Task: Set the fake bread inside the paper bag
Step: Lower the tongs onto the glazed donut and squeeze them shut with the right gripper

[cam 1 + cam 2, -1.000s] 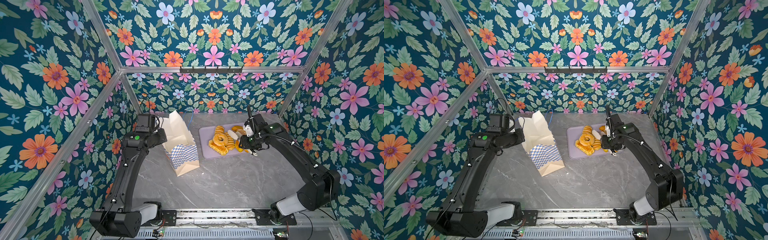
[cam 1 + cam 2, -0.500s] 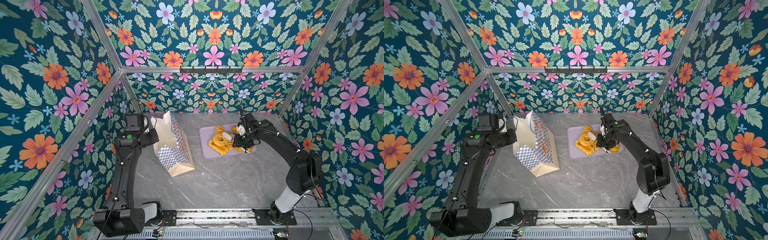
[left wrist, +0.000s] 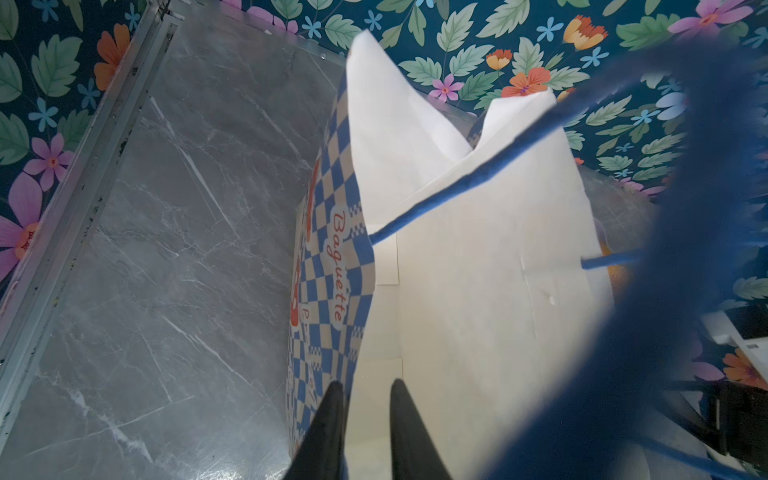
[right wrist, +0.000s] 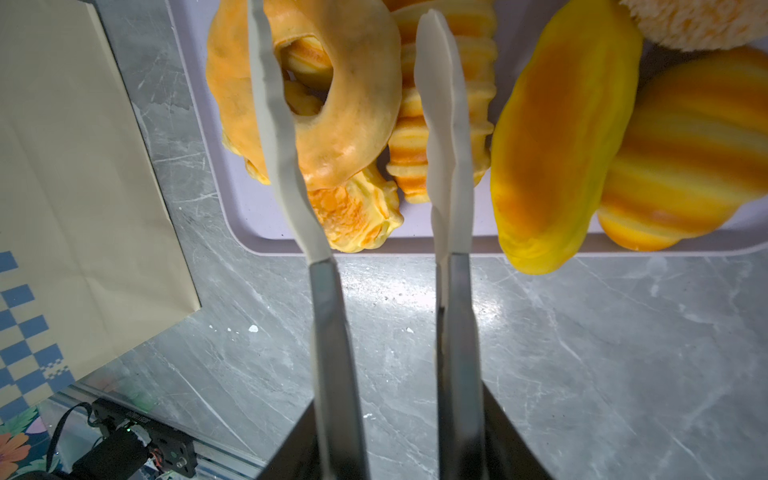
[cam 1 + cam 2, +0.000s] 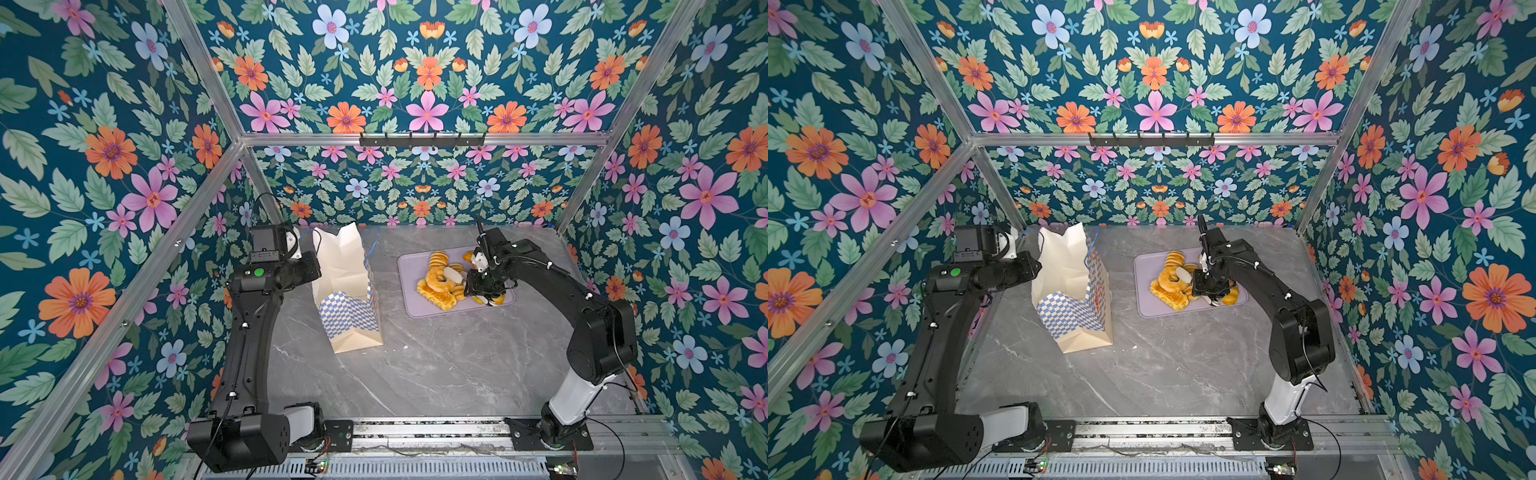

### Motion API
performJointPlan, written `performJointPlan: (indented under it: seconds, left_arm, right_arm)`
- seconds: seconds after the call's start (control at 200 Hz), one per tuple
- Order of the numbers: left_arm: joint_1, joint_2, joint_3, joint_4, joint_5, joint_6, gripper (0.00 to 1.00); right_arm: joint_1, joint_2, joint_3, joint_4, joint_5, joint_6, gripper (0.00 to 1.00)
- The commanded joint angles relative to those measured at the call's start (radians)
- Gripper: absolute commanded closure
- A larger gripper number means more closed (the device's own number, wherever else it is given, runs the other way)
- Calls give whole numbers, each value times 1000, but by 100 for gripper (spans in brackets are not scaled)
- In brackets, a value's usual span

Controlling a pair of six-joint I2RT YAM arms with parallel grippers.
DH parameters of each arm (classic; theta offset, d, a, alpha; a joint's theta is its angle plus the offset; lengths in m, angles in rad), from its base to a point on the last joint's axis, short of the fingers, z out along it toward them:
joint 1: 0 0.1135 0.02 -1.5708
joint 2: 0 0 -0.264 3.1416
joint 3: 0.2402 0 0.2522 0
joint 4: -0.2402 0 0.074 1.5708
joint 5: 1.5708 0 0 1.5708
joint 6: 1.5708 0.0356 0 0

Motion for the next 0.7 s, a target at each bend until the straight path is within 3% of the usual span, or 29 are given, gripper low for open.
performJointPlan:
  seconds: [0.0,0.465,0.695]
  left_arm:
    - [0,-12,-17,13,13,-6,69]
    - [1,-61,-66,55,-2,-24,44]
    - [0,-75,-73,60,-12,-28,39]
  right_arm:
    - [0,4,-2,0,-7,-1,55]
    - [1,23,-16,16,-39,5,58]
    - [0,33,-8,17,-36,6,59]
